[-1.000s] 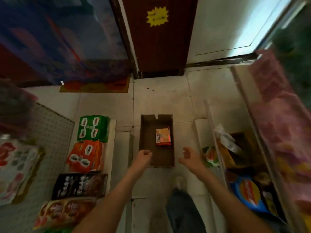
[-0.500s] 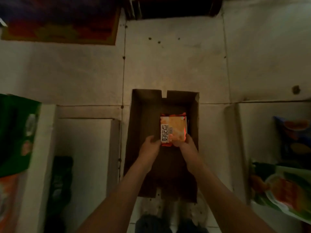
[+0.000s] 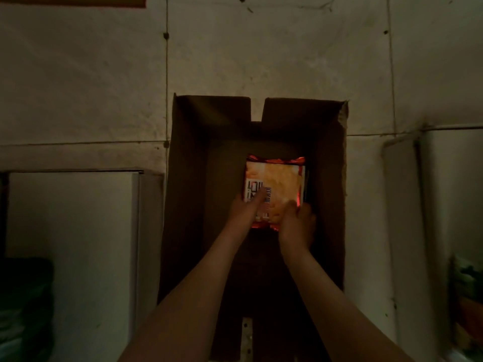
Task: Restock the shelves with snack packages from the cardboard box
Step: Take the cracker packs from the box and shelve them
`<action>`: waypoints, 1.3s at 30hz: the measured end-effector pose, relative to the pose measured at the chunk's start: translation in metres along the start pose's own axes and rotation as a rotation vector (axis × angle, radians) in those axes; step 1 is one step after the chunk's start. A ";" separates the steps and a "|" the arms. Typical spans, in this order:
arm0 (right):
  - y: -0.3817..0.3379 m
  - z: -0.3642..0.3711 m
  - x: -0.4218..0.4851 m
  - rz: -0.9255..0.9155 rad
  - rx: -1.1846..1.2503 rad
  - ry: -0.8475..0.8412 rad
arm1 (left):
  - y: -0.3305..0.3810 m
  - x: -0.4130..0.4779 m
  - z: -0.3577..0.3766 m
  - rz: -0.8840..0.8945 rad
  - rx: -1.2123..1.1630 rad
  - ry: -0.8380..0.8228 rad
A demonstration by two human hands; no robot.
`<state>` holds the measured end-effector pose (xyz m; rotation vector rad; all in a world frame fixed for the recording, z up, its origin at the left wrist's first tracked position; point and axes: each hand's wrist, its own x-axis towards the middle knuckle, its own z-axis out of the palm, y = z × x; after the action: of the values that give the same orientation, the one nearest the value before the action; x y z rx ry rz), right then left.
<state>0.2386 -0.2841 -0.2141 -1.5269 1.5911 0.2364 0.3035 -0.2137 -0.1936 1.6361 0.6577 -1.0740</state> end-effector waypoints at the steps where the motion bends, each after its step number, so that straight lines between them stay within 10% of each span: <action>1: 0.000 -0.001 -0.002 -0.019 -0.006 -0.014 | 0.000 0.000 0.000 0.002 -0.004 0.042; 24: -0.004 0.001 0.008 -0.020 0.495 -0.477 | -0.026 0.009 -0.035 0.075 -0.152 0.035; 39: -0.073 -0.095 -0.092 0.000 0.384 -0.540 | 0.046 -0.121 -0.046 0.019 -0.213 -0.031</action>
<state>0.2454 -0.2994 -0.0638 -1.0521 1.1263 0.2943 0.3023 -0.1754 -0.0617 1.4367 0.7104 -0.9787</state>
